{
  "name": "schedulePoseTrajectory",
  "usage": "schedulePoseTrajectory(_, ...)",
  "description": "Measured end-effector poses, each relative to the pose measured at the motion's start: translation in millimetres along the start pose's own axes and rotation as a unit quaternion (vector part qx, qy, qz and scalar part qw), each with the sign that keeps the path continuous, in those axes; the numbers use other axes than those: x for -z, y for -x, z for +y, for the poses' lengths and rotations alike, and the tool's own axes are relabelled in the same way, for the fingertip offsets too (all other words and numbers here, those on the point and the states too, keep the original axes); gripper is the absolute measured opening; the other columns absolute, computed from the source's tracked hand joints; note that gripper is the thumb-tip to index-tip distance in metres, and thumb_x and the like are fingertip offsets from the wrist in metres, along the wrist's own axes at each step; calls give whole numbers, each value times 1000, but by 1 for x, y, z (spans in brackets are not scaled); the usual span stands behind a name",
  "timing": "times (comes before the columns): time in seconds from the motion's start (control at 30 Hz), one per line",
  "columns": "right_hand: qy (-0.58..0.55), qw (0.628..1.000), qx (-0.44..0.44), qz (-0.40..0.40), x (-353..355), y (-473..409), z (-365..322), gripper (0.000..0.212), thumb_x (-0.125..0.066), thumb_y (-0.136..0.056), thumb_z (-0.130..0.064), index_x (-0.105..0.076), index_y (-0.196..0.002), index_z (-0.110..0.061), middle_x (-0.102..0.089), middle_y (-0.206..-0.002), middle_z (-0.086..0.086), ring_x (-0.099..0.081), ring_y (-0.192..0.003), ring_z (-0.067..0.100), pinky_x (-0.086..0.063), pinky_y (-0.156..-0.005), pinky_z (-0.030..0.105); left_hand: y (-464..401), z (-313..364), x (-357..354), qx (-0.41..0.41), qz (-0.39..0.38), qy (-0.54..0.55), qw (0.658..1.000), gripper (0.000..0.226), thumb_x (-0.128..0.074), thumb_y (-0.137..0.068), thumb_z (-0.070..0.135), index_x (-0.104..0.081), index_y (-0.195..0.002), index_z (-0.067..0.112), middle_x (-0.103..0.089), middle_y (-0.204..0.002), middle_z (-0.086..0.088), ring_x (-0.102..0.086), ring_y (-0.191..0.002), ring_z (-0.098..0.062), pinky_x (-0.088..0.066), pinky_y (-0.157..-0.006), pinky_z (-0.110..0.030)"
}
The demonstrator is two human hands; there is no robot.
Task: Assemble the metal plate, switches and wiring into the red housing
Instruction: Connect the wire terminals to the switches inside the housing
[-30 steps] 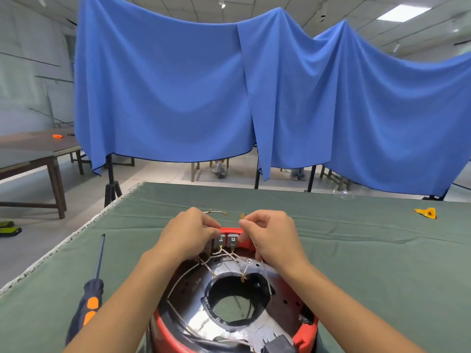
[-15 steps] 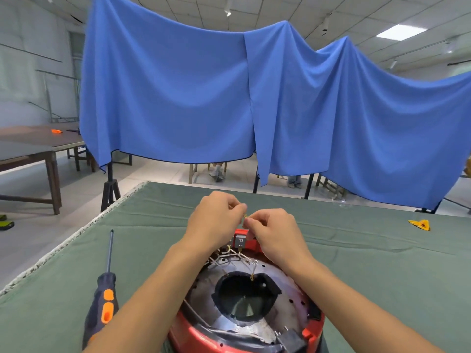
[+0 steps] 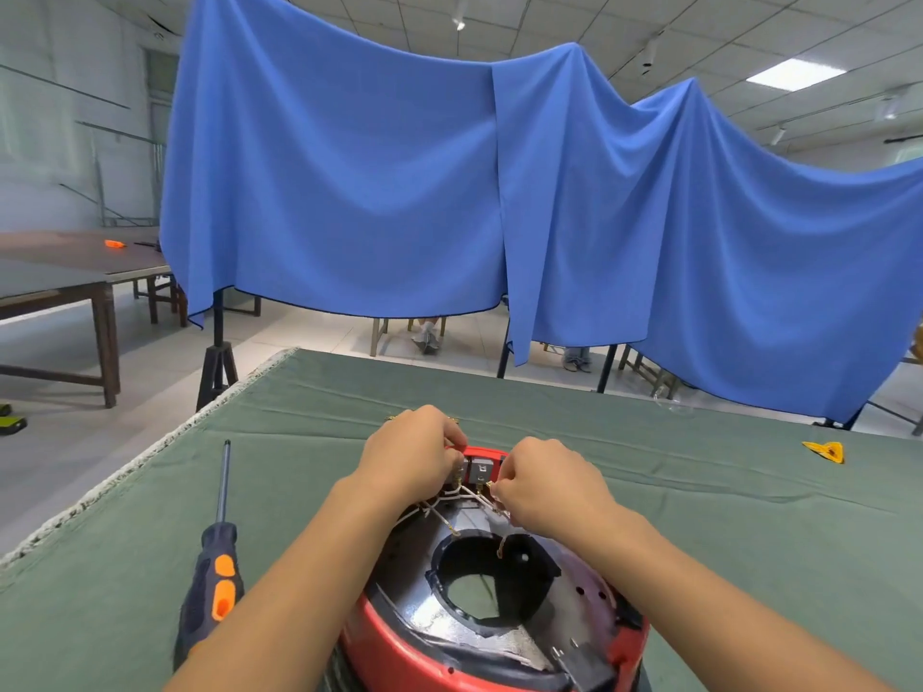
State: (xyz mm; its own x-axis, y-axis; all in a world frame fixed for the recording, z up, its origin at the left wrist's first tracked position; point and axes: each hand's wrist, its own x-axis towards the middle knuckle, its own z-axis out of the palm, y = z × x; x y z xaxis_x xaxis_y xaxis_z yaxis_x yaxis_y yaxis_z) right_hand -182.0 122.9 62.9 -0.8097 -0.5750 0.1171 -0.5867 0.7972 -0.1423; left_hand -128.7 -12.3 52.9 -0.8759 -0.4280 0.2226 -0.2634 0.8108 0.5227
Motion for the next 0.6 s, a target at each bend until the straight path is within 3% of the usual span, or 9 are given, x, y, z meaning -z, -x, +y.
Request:
schedulePoseTrajectory(0.13,54,998,22,38,-6,0,-3,22,-52,-85,-21,-67,-100,-16,-62,-87,6,-58,-80,29,-38,-65,29,-1,3,0,9,2,-1,1000,19,-63,-88,23,-72,-103,29,-71,-104,4,-61,-102,-19,-49,-84,-33)
schedulePoseTrajectory(0.3,66,995,27,72,-15,0,0,24,-49,-87,-23,-67,-101,-17,-68,-102,8,-62,-95,33,-37,-68,31,1,9,-1,10,7,-14,1000,16,-64,-85,22,-74,-96,28,-72,-98,1,-61,-99,-23,-49,-79,-32)
schedulePoseTrajectory(0.6,47,993,45,100,-22,4,5,25,-44,-92,-29,-66,-93,-16,-62,-98,5,-60,-90,30,-37,-64,30,2,6,-6,37,29,43,998,17,-63,-78,23,-75,-89,30,-67,-82,7,-59,-83,-19,-42,-69,-27)
